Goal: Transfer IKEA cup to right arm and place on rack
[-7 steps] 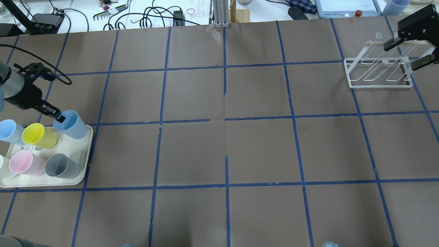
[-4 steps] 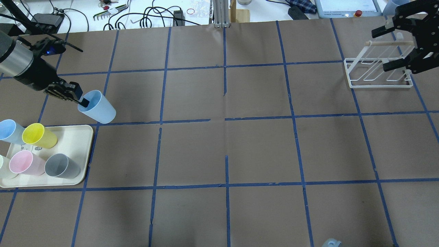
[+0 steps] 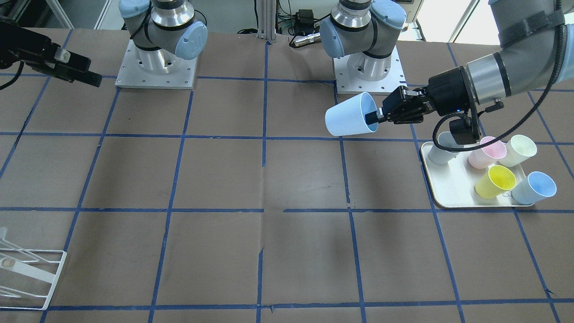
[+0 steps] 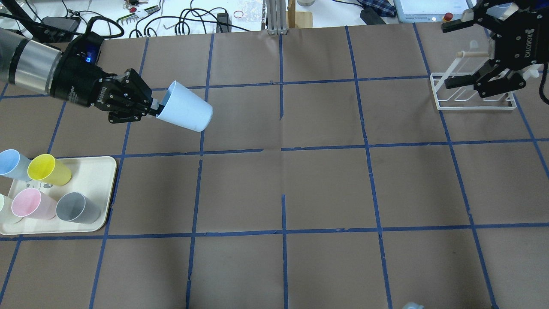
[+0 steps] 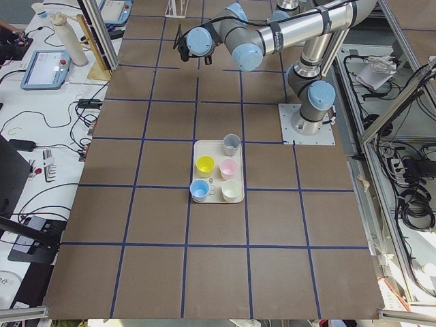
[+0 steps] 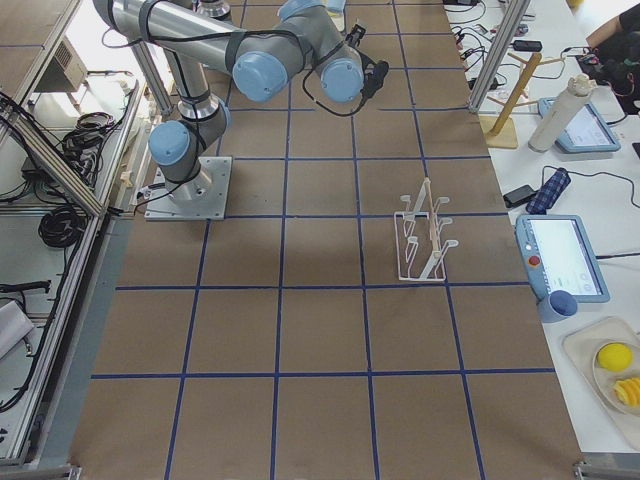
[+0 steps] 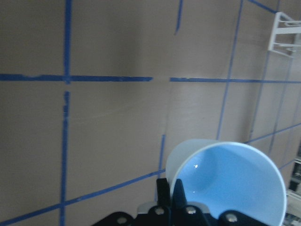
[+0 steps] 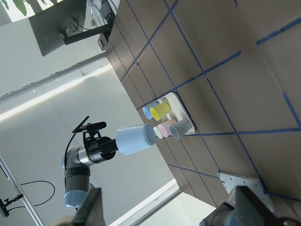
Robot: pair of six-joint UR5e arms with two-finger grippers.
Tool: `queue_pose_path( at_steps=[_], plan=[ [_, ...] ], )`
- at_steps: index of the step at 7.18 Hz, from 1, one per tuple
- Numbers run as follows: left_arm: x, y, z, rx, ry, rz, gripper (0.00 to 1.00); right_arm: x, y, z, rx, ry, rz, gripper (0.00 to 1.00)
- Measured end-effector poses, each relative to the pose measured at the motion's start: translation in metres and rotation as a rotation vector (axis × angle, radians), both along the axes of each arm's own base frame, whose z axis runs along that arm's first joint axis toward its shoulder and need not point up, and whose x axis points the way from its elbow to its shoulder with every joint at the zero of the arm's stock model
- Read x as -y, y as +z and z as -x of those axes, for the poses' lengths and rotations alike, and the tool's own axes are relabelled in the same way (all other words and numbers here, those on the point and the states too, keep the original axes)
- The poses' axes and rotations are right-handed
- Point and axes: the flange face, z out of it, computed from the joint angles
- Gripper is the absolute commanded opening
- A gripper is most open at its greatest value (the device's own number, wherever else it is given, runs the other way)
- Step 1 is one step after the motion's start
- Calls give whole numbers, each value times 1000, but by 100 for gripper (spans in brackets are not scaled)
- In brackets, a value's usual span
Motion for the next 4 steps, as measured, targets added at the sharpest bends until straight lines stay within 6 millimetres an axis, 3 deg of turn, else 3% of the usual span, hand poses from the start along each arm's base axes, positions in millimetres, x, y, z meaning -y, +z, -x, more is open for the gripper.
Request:
queue_pose_path(
  at_steps=[4],
  plan=[
    [-17, 6, 97, -337, 74, -86, 0, -4, 7, -92, 64, 128, -17, 100]
  ],
)
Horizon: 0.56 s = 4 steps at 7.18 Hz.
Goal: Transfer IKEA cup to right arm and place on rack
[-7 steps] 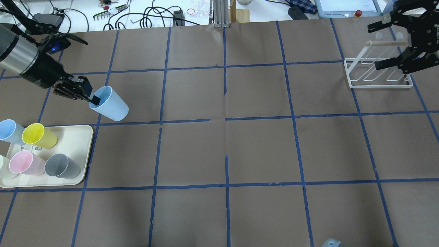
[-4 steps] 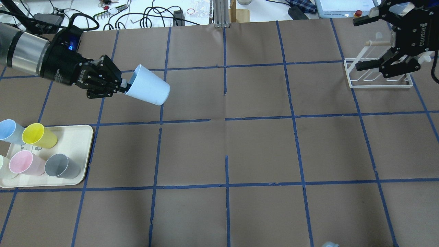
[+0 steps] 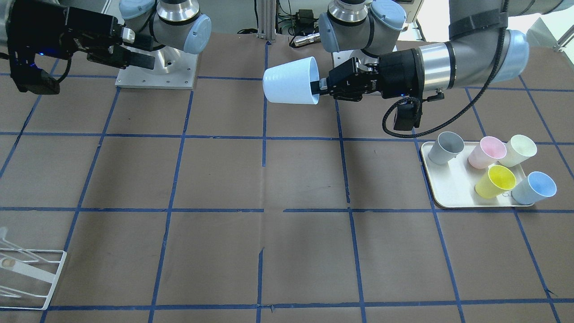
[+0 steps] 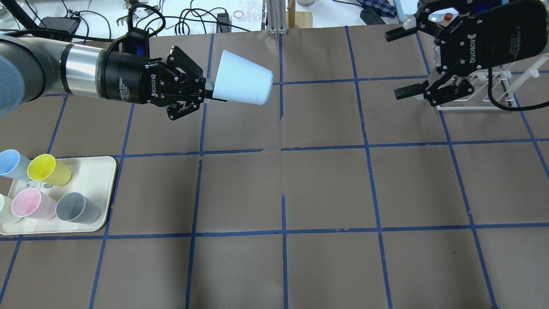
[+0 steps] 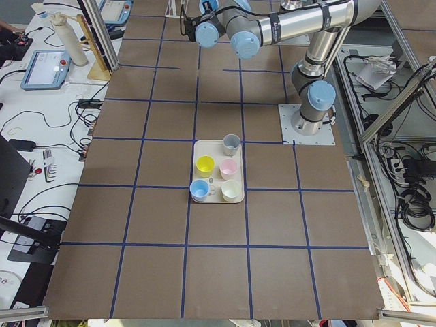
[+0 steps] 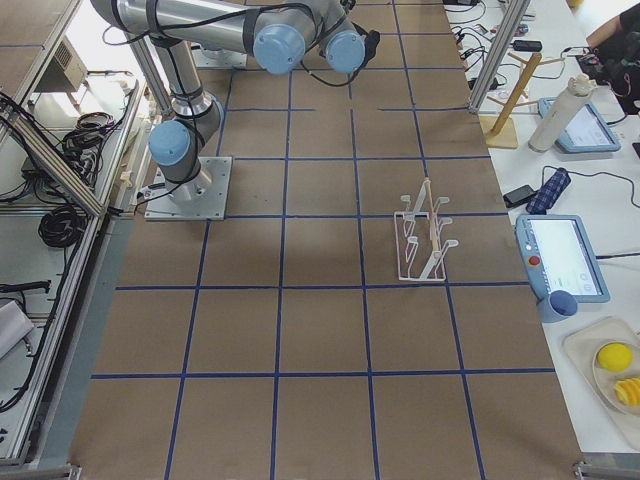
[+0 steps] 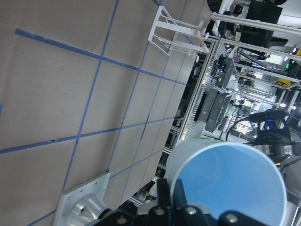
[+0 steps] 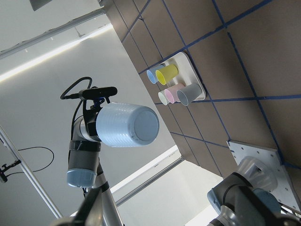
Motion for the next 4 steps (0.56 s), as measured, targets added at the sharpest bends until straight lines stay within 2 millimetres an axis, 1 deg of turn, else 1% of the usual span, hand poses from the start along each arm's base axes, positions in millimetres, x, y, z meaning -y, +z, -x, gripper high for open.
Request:
queue_pose_path(
  at_steps=[1, 2, 4],
  plan=[
    [-6, -3, 16, -65, 22, -13, 0, 1, 0, -20, 21, 17, 3, 100],
    [-12, -9, 27, -126, 53, -34, 0, 2, -1, -34, 39, 25, 5, 100],
    [-25, -27, 42, -228, 114, -82, 0, 3, -3, -55, 66, 38, 3, 100]
  ],
)
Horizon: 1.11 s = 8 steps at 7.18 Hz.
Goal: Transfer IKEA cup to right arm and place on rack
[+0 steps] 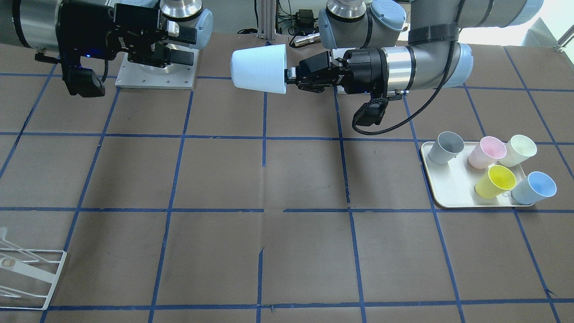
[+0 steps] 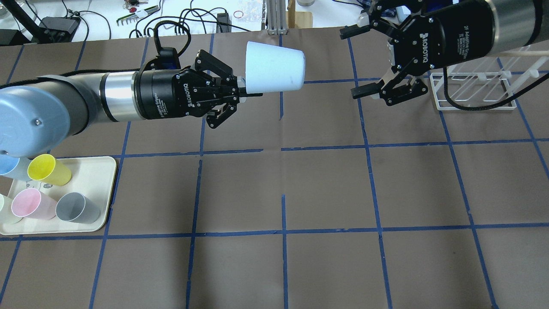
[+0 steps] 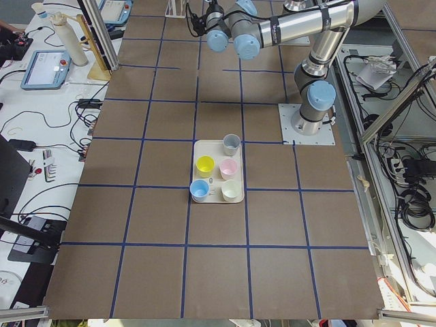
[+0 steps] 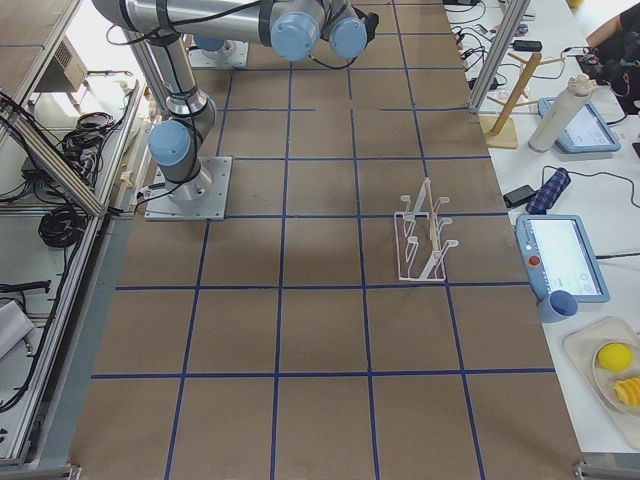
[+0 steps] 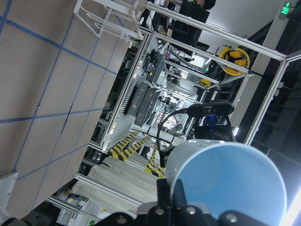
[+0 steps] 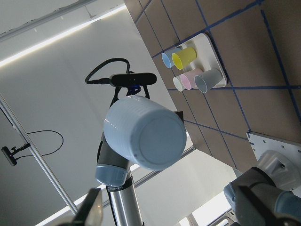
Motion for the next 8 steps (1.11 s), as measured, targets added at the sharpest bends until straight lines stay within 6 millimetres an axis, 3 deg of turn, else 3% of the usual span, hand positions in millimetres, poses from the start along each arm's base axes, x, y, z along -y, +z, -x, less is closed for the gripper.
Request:
queue_pose_path(
  at_steps=[2, 5, 8],
  plan=[
    [-7, -4, 7, -39, 21, -52, 0, 1, -8, -16, 16, 18, -36, 100],
    [-11, -2, 17, -65, 21, -73, 0, 5, -19, -22, 26, 23, -59, 100],
    [-15, -4, 21, -69, 17, -80, 0, 8, -21, -46, 66, 20, -54, 100]
  ],
)
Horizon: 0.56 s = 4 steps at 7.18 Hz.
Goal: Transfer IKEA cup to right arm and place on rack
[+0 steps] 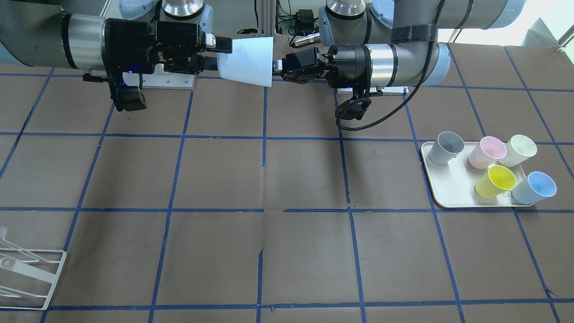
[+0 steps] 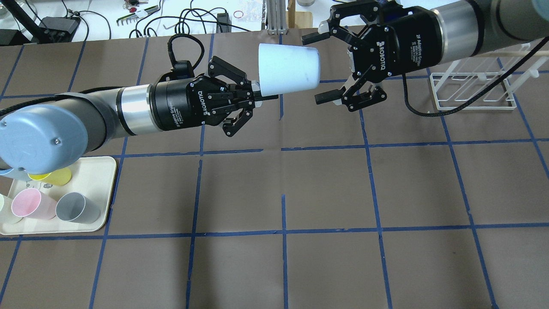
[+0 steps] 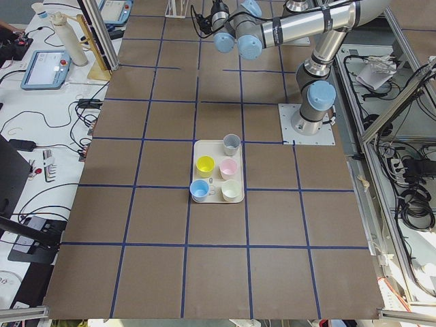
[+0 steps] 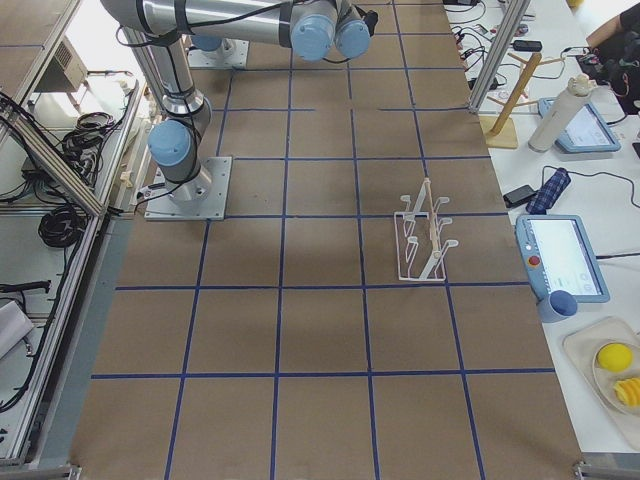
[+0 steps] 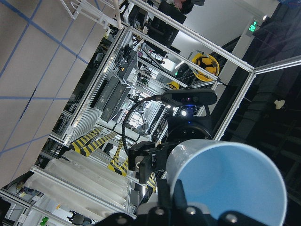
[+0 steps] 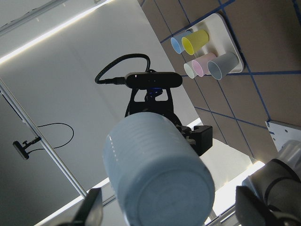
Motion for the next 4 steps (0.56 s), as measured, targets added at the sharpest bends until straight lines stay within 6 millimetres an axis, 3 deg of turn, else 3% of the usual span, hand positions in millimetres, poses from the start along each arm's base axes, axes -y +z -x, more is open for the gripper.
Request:
queue_pose_path(
  at_steps=[1, 3, 4],
  plan=[
    [-2, -2, 0, 0, -1, -3, 0, 0, 0, -3, 6, -1, 1, 100],
    [-4, -1, 1, 0, -1, 0, 0, 1, -1, -5, 9, -2, 0, 85],
    [-5, 0, 1, 0, -1, 2, 0, 2, -3, -5, 9, -2, -3, 82]
  ],
)
